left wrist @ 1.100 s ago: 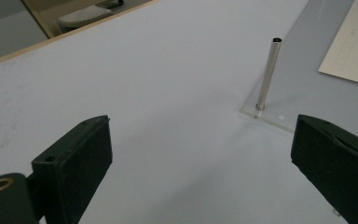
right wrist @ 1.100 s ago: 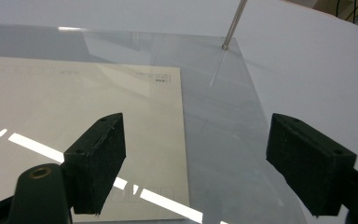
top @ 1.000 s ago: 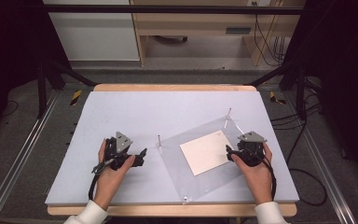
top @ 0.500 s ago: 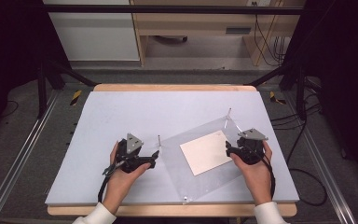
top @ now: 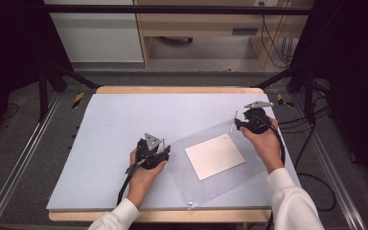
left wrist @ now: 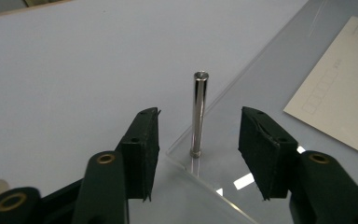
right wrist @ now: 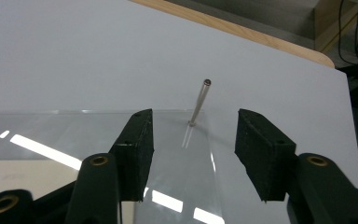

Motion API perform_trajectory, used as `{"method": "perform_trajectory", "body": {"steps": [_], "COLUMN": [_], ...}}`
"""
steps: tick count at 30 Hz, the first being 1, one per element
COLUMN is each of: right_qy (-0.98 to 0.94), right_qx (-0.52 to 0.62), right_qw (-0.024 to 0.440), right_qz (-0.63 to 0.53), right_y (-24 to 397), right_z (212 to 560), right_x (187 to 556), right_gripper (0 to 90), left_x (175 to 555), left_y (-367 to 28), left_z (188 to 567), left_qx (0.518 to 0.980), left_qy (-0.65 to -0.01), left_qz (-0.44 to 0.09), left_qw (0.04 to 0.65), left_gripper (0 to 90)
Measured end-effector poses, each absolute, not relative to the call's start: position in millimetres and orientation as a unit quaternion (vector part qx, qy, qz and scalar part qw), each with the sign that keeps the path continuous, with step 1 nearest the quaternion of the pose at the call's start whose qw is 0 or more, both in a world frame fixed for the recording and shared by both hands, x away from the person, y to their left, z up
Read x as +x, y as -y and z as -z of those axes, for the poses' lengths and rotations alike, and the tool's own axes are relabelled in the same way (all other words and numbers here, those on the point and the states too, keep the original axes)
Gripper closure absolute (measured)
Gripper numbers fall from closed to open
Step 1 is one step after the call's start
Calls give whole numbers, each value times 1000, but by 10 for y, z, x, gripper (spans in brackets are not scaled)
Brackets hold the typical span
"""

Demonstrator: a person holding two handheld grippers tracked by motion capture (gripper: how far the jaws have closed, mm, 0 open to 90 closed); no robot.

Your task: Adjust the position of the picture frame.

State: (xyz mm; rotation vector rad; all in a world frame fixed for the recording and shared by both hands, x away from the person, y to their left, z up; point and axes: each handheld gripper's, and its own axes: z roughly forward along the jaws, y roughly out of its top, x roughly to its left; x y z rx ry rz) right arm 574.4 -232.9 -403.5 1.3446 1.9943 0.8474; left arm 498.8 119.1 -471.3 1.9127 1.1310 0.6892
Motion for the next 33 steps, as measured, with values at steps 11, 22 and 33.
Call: {"method": "perform_trajectory", "body": {"steps": [11,22,33], "right_qy": [-729,-719,-718], "right_qx": [527,548,547], "right_qw": [278,259,257], "right_qz": [-337,-340,-345], "right_y": [2384,2373,2381], "right_z": [4526,4708,4739], "right_x": [6062,6315,6349], "right_gripper": [580,674,727], "left_x": [5096,5132,5136], "left_y": [-1129,-1151,-1155], "left_z": [4752,4756,4754], "left_qx": [758,761,761], "left_qy": [-448,-446,-447], "left_qz": [-269,-264,-261], "left_qw": [391,390,391], "left_gripper": [747,840,841]}}
